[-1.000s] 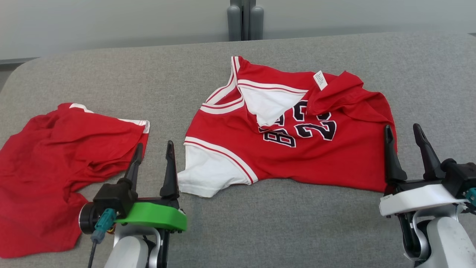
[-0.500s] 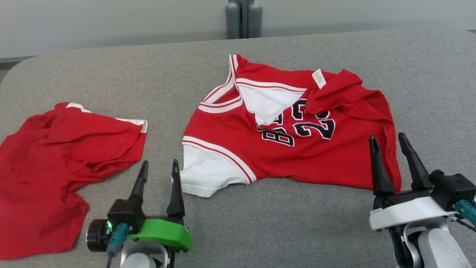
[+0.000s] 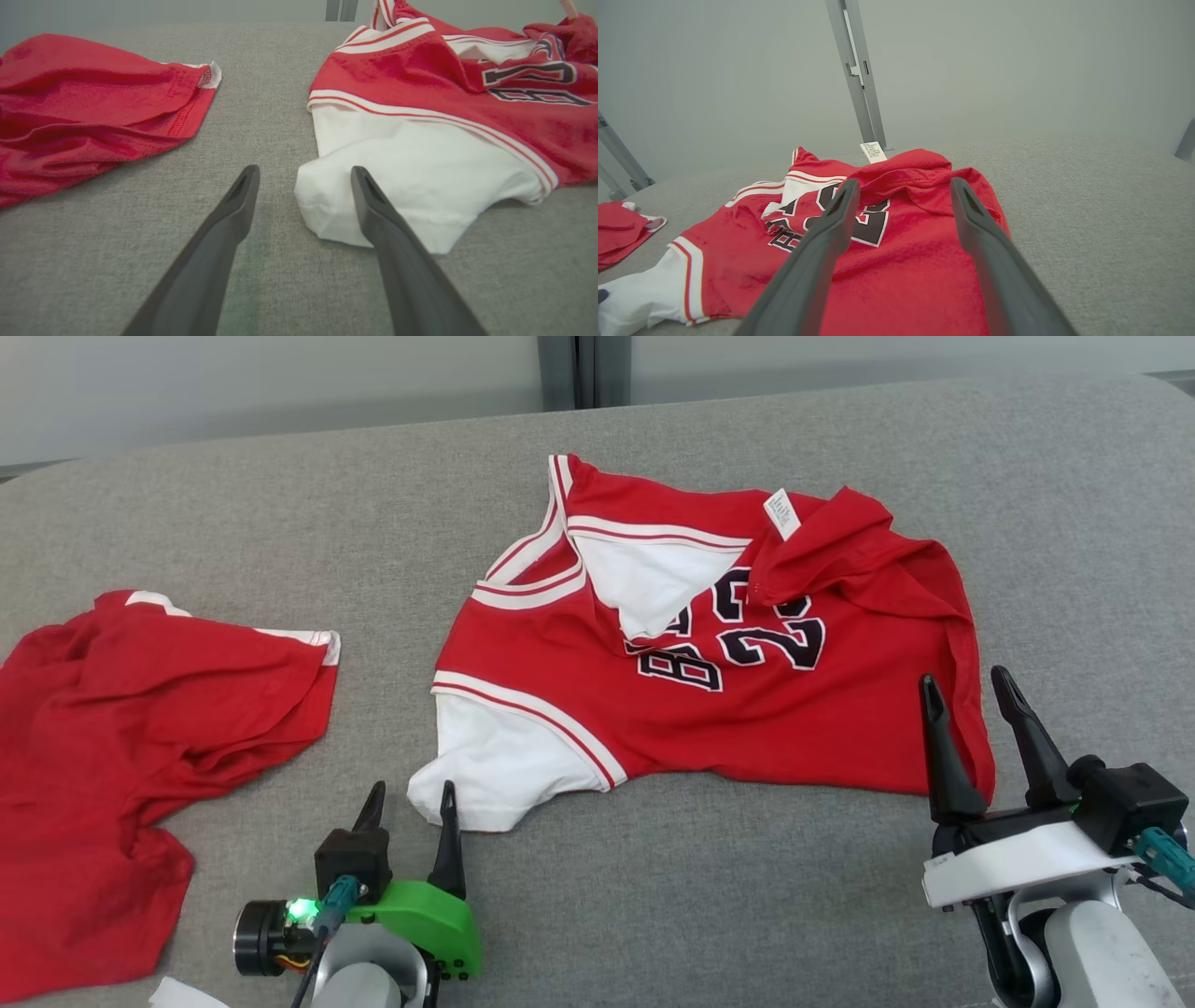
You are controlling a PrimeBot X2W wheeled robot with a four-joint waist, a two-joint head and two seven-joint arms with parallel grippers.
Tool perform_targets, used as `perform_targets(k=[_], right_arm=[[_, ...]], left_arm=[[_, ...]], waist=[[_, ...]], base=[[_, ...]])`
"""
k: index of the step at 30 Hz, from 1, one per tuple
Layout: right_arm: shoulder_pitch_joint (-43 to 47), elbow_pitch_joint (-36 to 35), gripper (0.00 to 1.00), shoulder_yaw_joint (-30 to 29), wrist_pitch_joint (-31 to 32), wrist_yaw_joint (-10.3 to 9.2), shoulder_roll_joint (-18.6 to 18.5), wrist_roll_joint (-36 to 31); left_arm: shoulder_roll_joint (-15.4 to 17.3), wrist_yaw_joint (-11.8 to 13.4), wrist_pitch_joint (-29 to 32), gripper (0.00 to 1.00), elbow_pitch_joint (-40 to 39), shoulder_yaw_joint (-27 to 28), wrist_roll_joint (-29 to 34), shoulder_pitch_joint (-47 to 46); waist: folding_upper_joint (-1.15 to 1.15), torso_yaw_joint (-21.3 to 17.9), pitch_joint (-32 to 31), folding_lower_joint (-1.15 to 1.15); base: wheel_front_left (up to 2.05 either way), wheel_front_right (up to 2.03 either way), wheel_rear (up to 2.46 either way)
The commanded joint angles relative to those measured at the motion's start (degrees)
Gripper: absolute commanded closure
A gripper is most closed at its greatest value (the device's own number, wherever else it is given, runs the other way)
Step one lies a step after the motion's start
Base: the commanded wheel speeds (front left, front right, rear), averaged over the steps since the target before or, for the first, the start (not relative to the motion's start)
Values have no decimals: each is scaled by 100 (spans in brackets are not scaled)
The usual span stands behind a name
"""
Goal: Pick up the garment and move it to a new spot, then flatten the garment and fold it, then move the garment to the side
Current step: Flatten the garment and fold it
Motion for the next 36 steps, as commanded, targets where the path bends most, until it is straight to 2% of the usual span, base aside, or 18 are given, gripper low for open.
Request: perform_targets(k=[1, 6, 13, 14, 15, 18, 23, 30, 36], right_arm=[[-47, 16, 0, 6, -16, 0, -23, -17], [-86, 50, 0, -20, -16, 0, -31, 17], [-80, 166, 0, -89, -16, 0, -5, -28], [-79, 196, 0, -104, -16, 0, 1, -39], [-80, 216, 0, -115, -16, 0, 6, -44], [-70, 320, 0, -193, -17, 0, 16, -75], [-56, 694, 0, -430, -16, 0, 94, -156], [-96, 1857, 0, -779, 109, 0, 186, -575], [-297, 2525, 0, -1010, 305, 0, 328, -764]], left_arm=[[26, 48, -3, 0, 217, -39, -2, -139], [26, 151, 4, 0, 965, -172, -107, -444], [26, 5, 19, 2, 1333, -473, -207, -493], [25, -52, 20, 58, 1343, -531, -232, -475], [19, -91, 21, 100, 1331, -568, -250, -461], [21, -149, 17, 100, 1136, -605, -308, -430], [28, -87, -2, 100, 494, -407, -329, -393], [28, -15, -2, 100, -681, -33, -170, -122], [28, 54, -2, 100, -1074, 40, -176, 35]], waist=[[0, -58, 55, 0], [0, -108, 100, 0], [0, -37, 84, 0], [0, -16, 71, 0], [0, 1, 61, 0], [0, 69, 21, 0], [0, 160, -46, 0], [0, 272, -96, 0], [0, 307, -108, 0]], base=[[0, 0, 0], [0, 0, 0], [0, 0, 0], [0, 0, 0], [0, 0, 0], [0, 0, 0], [0, 0, 0], [0, 0, 0], [0, 0, 0]])
